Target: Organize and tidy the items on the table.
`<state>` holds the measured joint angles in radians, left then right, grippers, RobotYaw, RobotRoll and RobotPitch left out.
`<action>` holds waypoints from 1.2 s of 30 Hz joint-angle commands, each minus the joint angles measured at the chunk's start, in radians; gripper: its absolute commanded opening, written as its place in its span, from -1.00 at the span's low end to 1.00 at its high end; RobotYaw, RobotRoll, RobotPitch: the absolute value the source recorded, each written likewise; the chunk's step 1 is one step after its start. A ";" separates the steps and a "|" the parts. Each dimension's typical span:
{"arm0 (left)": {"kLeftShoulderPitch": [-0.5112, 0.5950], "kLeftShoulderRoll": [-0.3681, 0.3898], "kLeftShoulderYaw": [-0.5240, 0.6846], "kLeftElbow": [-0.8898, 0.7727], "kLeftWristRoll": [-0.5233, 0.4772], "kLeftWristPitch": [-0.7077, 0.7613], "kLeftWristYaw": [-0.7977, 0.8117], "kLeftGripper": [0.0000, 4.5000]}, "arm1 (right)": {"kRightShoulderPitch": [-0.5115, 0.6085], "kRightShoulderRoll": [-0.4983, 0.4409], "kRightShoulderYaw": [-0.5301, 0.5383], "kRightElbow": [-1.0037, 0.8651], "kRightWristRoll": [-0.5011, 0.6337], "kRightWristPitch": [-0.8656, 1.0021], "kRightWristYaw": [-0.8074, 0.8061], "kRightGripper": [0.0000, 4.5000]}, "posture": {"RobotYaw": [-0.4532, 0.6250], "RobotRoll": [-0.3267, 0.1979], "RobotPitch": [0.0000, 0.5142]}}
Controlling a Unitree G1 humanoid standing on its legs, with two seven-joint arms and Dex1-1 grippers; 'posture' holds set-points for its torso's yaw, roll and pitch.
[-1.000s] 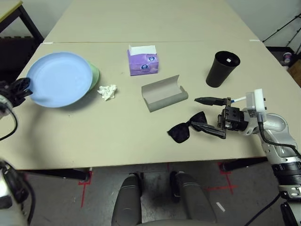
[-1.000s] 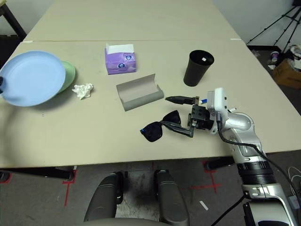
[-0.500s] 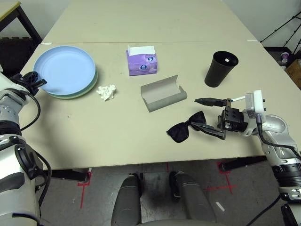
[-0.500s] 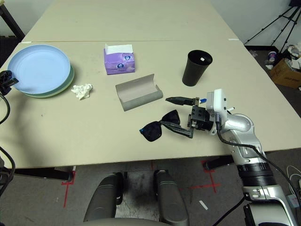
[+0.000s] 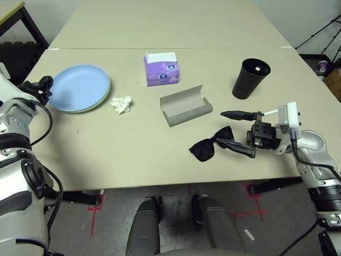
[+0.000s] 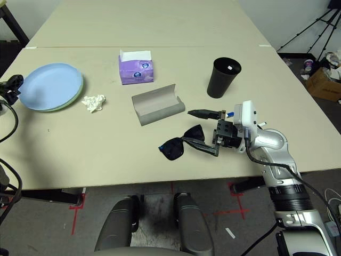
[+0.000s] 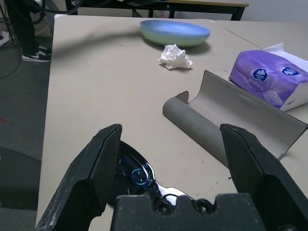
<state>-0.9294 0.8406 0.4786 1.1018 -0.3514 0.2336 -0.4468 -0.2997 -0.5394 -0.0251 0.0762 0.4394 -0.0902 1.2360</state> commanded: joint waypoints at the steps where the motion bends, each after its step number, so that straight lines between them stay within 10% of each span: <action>1: 0.020 -0.002 -0.012 -0.040 -0.002 0.027 -0.035 0.99 | 0.001 -0.013 -0.003 -0.005 -0.001 -0.006 0.004 1.00 | -0.23 0.25 -0.54; 36: 0.360 -0.053 -0.348 -0.762 0.041 0.189 -0.539 0.99 | 0.043 0.000 -0.079 -0.041 0.030 0.087 -0.180 1.00 | -0.24 0.25 -0.54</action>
<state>-0.5857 0.7960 0.1548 0.3708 -0.3039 0.4090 -0.9641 -0.2669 -0.5369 -0.0988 0.0507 0.4607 -0.0117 1.0568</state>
